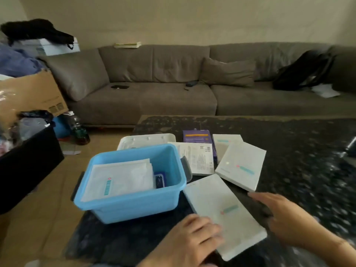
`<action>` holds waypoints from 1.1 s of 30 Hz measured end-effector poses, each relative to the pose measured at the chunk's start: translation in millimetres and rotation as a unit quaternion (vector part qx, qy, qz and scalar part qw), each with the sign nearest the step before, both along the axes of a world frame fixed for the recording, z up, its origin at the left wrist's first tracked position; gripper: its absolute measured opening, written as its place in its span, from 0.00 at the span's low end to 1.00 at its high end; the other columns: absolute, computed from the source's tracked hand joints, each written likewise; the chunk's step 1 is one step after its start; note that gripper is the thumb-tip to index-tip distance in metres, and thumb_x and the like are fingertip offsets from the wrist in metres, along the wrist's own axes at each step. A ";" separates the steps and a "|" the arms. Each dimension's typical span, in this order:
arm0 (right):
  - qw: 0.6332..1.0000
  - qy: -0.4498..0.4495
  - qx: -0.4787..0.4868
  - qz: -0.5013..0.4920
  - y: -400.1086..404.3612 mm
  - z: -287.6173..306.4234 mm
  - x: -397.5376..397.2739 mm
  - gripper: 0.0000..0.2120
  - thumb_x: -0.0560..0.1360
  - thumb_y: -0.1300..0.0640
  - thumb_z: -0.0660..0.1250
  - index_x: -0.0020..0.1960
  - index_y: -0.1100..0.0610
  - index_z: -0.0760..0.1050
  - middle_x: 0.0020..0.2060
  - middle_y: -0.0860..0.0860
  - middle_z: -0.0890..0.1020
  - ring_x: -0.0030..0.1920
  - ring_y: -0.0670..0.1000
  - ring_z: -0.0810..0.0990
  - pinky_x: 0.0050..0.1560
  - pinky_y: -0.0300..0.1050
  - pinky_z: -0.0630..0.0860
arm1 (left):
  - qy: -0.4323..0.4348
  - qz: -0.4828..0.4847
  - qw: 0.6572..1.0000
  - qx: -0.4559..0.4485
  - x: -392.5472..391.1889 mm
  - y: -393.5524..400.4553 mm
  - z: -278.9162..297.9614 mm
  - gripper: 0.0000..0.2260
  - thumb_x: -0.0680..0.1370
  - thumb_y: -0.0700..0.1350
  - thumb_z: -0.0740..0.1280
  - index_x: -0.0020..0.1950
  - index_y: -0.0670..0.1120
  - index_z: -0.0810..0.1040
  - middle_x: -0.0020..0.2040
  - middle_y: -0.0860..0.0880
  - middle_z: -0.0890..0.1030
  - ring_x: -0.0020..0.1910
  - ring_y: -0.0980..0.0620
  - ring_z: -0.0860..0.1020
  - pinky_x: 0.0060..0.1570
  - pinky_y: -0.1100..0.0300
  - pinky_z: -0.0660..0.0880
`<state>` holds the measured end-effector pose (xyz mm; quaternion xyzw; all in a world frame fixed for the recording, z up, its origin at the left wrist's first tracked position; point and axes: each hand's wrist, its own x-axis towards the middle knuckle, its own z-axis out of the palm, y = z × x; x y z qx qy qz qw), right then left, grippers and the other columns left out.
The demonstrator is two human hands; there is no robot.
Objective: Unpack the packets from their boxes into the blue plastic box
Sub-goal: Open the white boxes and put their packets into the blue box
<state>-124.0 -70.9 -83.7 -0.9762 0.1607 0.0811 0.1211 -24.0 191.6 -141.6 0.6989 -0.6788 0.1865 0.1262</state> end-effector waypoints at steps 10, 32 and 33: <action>0.961 -0.241 0.086 0.103 -16.9 -40.1 -43.1 0.39 0.66 0.66 0.67 0.58 0.22 0.69 0.48 0.35 0.81 0.51 0.36 0.80 0.50 0.41 0.80 | 0.094 -0.002 0.979 -0.178 -12.3 -29.9 13.5 0.11 0.71 0.41 0.73 0.52 0.50 0.84 0.55 0.56 0.83 0.55 0.53 0.80 0.54 0.56 0.77; 0.789 -0.450 0.417 0.035 21.0 43.3 -6.3 0.07 0.71 0.46 0.72 0.46 0.47 0.84 0.48 0.48 0.86 0.51 0.49 0.84 0.48 0.45 0.82 | 0.311 0.086 0.888 -0.327 3.2 -42.6 82.5 0.09 0.78 0.53 0.67 0.55 0.52 0.79 0.54 0.65 0.80 0.54 0.62 0.79 0.46 0.71 0.77; 0.787 -0.447 0.425 0.027 20.9 42.7 -6.5 0.04 0.72 0.49 0.73 0.45 0.47 0.85 0.47 0.49 0.86 0.50 0.49 0.84 0.48 0.46 0.82 | 0.316 0.084 0.887 -0.325 3.2 -42.9 81.5 0.08 0.78 0.51 0.68 0.55 0.52 0.79 0.54 0.62 0.81 0.54 0.60 0.80 0.46 0.70 0.77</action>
